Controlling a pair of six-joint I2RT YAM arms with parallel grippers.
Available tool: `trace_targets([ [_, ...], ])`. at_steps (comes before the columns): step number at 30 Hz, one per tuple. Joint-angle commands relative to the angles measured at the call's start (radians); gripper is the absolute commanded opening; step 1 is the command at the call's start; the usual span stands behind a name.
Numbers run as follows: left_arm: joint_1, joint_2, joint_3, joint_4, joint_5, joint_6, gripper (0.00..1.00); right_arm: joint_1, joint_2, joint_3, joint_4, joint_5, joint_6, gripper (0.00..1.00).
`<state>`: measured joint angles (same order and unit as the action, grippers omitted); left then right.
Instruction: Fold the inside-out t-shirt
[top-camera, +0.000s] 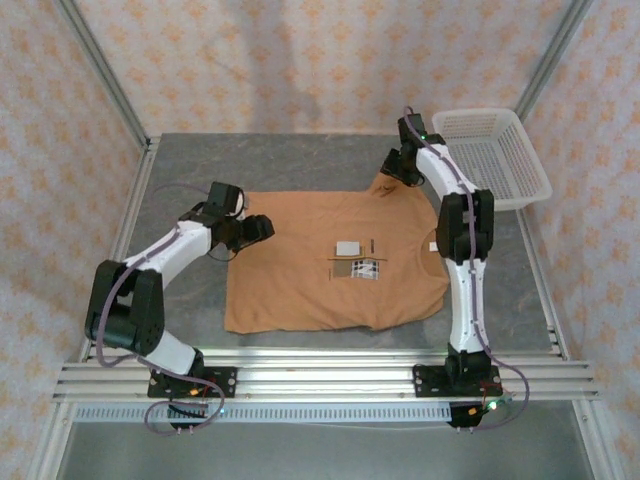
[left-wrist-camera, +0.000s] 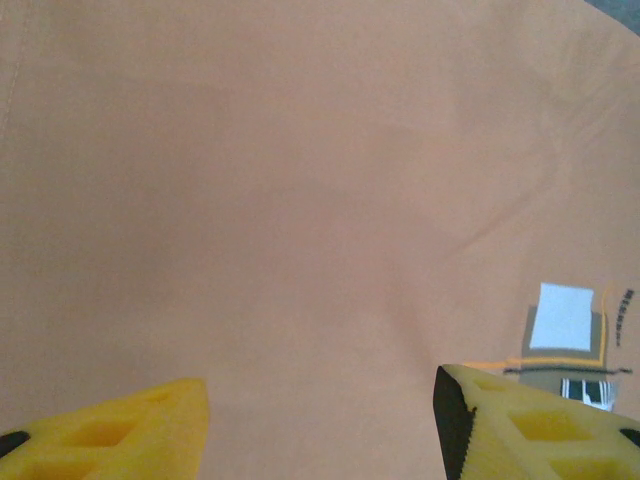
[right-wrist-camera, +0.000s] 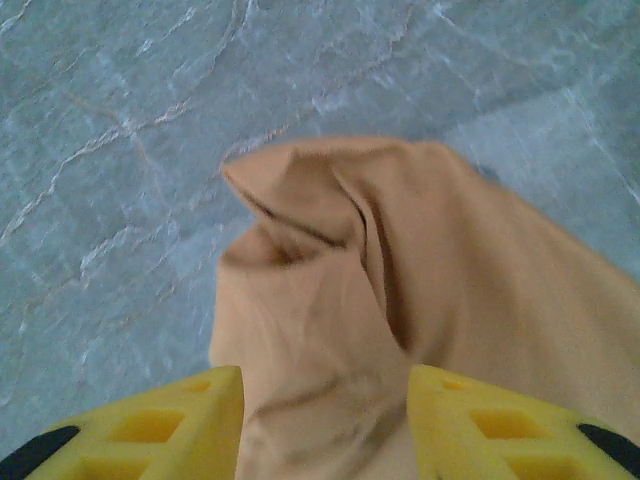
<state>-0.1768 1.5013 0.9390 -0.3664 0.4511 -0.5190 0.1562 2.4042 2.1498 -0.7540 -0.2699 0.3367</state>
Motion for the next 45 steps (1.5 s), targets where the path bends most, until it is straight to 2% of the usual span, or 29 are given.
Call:
trace_targets([
  [1, -0.009, -0.050, -0.024, -0.005, -0.032, 0.008, 0.62, -0.002, 0.040, 0.041, -0.010, 0.035, -0.021, 0.44],
  [4, -0.008, -0.052, -0.040, -0.005, -0.027, 0.012, 0.62, -0.002, 0.068, 0.073, -0.019, 0.033, -0.018, 0.43],
  [6, -0.009, -0.046, -0.043, -0.006, -0.022, 0.013, 0.62, -0.002, 0.083, 0.105, -0.037, 0.025, -0.019, 0.37],
  [11, -0.008, -0.042, -0.049, -0.006, -0.022, 0.019, 0.61, -0.001, 0.061, 0.114, -0.047, 0.020, -0.017, 0.02],
  [15, -0.008, -0.032, -0.047, -0.004, -0.025, 0.023, 0.60, 0.003, -0.003, 0.104, -0.016, -0.005, 0.005, 0.00],
  [19, -0.009, -0.014, -0.058, 0.023, -0.014, 0.016, 0.59, 0.009, -0.043, 0.103, 0.114, -0.049, 0.044, 0.00],
  [24, -0.010, -0.004, -0.085, 0.063, -0.003, 0.001, 0.59, 0.009, 0.088, 0.254, 0.227, -0.114, 0.087, 0.00],
  [25, -0.010, -0.004, -0.090, 0.068, -0.003, 0.000, 0.59, 0.009, 0.137, 0.318, 0.232, -0.148, 0.099, 0.04],
  [27, -0.010, -0.004, -0.098, 0.079, -0.002, -0.008, 0.59, 0.008, 0.234, 0.452, 0.216, -0.222, 0.130, 0.46],
  [28, -0.010, -0.006, -0.099, 0.082, 0.000, -0.010, 0.59, 0.008, 0.274, 0.520, 0.190, -0.248, 0.150, 0.62],
  [29, -0.010, -0.008, -0.098, 0.085, 0.002, -0.010, 0.59, 0.008, 0.300, 0.570, 0.158, -0.256, 0.162, 0.72],
  [32, -0.013, -0.018, -0.085, 0.084, 0.003, -0.010, 0.59, 0.007, 0.255, 0.533, 0.114, -0.233, 0.153, 0.77],
  [39, -0.016, 0.024, 0.052, 0.047, 0.000, -0.009, 0.60, -0.009, 0.036, 0.176, 0.102, -0.039, 0.142, 0.76],
  [42, -0.016, 0.106, 0.148, 0.059, 0.006, -0.010, 0.62, -0.012, 0.021, 0.090, 0.145, -0.049, 0.141, 0.71],
  [45, -0.015, 0.232, 0.272, 0.046, 0.006, -0.010, 0.62, -0.014, 0.063, 0.091, 0.169, -0.082, 0.165, 0.68],
])
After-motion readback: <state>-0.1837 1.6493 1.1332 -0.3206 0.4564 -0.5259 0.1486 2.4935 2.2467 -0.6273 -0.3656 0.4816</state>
